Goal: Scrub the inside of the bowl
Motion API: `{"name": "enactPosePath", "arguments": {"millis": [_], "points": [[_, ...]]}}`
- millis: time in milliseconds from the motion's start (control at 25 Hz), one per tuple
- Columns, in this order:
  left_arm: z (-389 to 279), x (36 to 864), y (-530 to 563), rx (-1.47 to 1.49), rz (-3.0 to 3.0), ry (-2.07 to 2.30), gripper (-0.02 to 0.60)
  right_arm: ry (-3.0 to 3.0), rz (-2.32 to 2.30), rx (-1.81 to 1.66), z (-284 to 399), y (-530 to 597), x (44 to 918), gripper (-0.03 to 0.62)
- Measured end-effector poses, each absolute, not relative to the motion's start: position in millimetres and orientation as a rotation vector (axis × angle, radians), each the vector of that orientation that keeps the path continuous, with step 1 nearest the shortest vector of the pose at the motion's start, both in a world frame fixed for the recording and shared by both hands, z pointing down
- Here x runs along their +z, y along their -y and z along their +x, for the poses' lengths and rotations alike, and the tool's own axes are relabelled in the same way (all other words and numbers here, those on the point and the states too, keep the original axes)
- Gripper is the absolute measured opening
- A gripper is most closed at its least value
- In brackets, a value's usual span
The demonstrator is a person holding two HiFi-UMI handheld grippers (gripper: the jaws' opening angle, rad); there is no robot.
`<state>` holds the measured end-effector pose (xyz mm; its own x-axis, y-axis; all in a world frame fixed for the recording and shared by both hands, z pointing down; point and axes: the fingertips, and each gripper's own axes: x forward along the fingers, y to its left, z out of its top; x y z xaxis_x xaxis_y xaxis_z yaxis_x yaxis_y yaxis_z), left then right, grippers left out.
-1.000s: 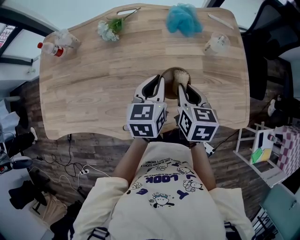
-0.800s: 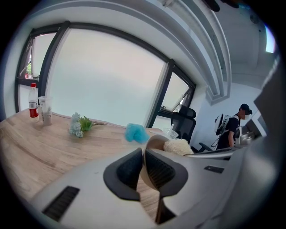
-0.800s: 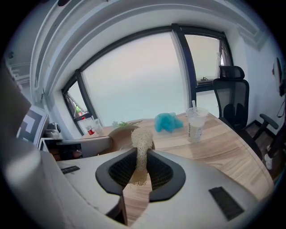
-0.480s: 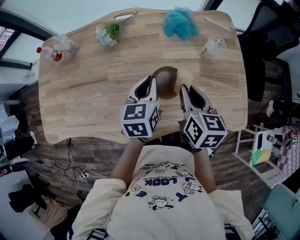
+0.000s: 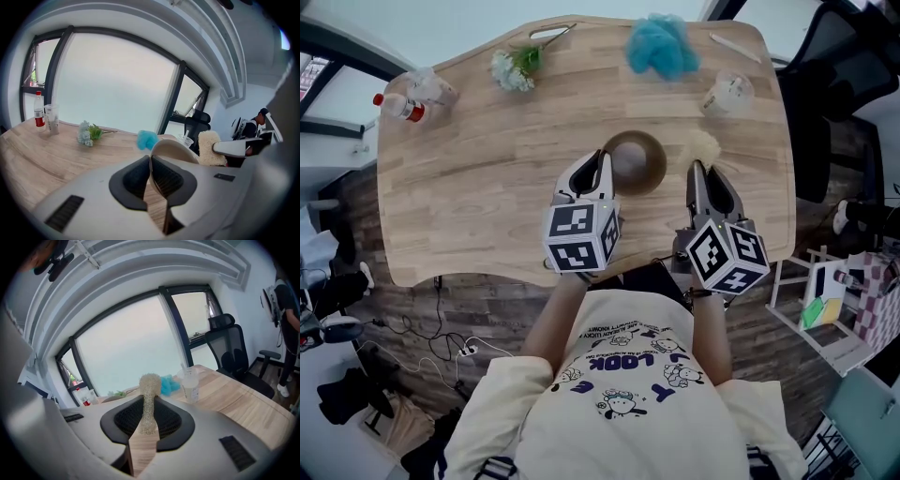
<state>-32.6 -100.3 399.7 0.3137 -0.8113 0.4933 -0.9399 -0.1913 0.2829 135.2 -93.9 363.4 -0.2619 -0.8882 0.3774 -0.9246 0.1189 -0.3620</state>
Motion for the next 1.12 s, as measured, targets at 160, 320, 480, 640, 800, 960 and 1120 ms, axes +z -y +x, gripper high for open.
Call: {"name": "enactPosePath", "arguments": {"millis": [160,320,480,640,800,960,1120], "points": [[-29.8,402.9,101.2,0.321,2.051,1.529,0.044,2.238,1.88,0.774,138.1,94.6,374.6,0.071],[-28.7,406.4,99.5,0.336,2.053,1.524,0.044,2.185,1.875,0.804,140.8,90.1,390.5,0.072],[-30.9,408.1,99.1,0.352,2.051,1.534,0.044,2.142,1.892,0.8,146.2,87.3,396.8,0.071],[-33.9,410.2,99.0,0.364,2.048,1.546,0.044,2.119,1.895,0.79,150.0,85.2,400.7,0.071],[-34.6,410.4,99.9,0.364,2.047,1.547,0.044,2.11,1.891,0.805,150.0,84.2,403.2,0.071],[-33.5,410.0,99.0,0.362,2.047,1.545,0.044,2.126,1.875,0.812,145.8,82.8,403.0,0.071],[-31.4,411.3,99.1,0.363,2.05,1.54,0.044,2.145,1.873,0.814,143.6,82.5,402.2,0.071]]}}
